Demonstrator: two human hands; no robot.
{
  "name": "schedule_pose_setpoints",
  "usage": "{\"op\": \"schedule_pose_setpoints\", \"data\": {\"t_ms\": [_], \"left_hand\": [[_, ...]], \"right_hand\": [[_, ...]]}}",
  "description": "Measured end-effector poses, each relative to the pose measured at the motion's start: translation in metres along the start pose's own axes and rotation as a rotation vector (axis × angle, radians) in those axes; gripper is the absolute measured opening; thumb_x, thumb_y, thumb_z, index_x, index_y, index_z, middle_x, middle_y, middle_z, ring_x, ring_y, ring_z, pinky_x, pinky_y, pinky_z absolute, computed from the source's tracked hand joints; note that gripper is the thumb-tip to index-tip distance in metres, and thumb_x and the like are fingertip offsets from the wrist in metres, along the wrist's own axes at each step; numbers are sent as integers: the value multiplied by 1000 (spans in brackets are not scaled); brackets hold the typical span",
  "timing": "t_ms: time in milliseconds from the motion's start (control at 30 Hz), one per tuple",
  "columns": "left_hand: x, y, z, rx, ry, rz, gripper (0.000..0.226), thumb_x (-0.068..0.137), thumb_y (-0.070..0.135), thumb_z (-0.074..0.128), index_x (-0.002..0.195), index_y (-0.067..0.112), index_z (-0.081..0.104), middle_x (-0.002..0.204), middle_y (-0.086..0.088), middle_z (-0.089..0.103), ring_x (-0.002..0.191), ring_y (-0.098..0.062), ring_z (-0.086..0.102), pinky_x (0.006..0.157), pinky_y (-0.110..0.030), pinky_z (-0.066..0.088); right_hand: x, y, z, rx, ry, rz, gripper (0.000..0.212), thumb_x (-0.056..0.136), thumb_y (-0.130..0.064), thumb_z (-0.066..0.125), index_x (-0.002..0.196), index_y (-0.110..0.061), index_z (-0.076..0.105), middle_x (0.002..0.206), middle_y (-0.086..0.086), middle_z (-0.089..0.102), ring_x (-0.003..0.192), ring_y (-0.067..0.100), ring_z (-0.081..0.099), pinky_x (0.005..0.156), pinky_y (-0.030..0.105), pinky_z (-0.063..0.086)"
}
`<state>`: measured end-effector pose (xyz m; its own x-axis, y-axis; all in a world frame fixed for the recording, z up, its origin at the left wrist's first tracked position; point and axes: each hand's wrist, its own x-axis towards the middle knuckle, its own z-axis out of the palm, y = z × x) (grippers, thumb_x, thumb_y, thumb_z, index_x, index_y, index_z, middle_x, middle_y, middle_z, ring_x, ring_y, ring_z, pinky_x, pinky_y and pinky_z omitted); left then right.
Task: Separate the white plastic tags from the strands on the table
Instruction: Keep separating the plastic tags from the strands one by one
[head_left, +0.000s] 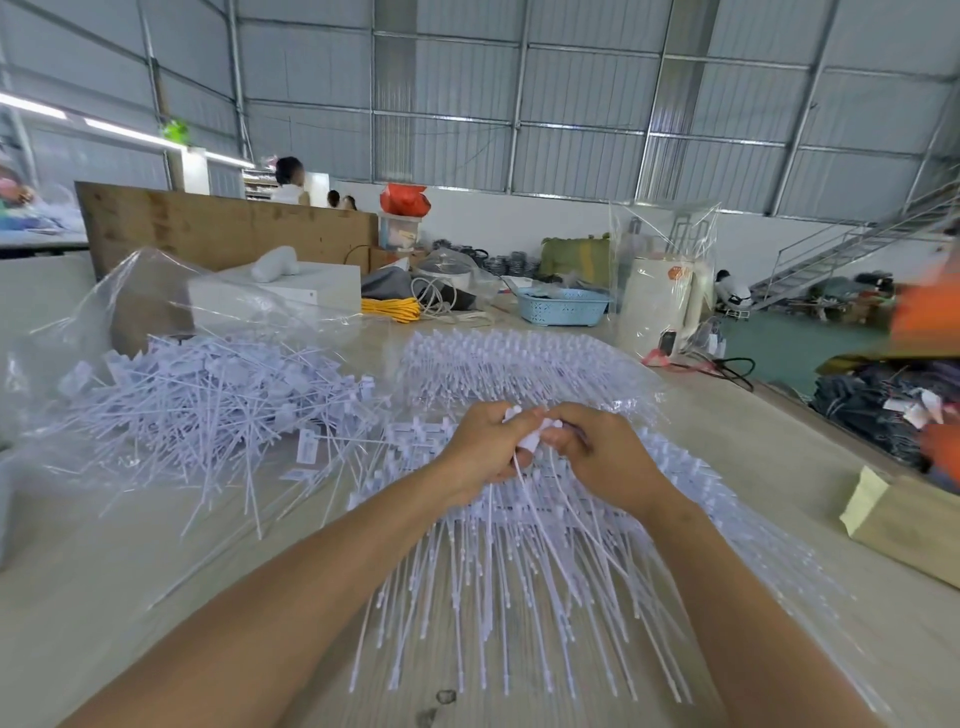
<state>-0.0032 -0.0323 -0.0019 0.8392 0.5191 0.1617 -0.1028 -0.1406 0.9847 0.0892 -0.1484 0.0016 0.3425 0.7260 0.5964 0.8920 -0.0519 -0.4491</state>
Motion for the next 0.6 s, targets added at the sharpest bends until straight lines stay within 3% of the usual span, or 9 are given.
{"op": "schedule_pose_setpoints", "data": {"t_ms": [200,233,300,367,500,600], "left_hand": [[1,3,-2,-77,-12,-78,21,94,17,56,73,13,60,35,4,43,26,-6,33,32,-9,17],[1,5,-3,-88,-18,-101,22,94,16,56,72,13,57,35,4,43,25,-5,33,32,-9,16],[-1,13,-5,-136,-55,-162,24,94,15,53,70,11,50,34,4,40,25,-6,27,31,-10,15],[-3,27,-10,-198,-145,-209,27,95,16,49,69,10,44,33,3,35,24,-6,23,29,-11,13],[-7,67,-39,-413,-318,-133,30,98,25,42,71,12,41,35,6,38,24,-2,27,29,-13,16],[-4,92,-82,-650,-285,36,23,90,30,48,74,17,38,39,7,40,27,-1,30,28,-10,20]], "right_hand": [[1,-3,-1,-69,32,-72,14,89,-6,61,100,-6,70,82,-10,58,74,9,53,68,0,35],[0,-2,-1,-121,17,-86,13,88,-4,61,97,-6,70,82,-9,59,74,11,53,69,3,35],[-2,7,-1,-342,-24,-67,12,86,0,60,87,-11,65,82,-4,62,80,20,57,74,24,38],[-6,21,-7,-435,3,37,12,89,-5,57,80,-12,58,80,3,61,84,27,57,77,33,39],[-11,38,-21,-278,178,185,18,95,-13,51,88,1,59,75,13,58,67,27,48,57,29,25],[-8,31,-16,-272,193,152,17,93,-11,53,85,2,60,66,8,53,59,26,43,48,15,27]]}}
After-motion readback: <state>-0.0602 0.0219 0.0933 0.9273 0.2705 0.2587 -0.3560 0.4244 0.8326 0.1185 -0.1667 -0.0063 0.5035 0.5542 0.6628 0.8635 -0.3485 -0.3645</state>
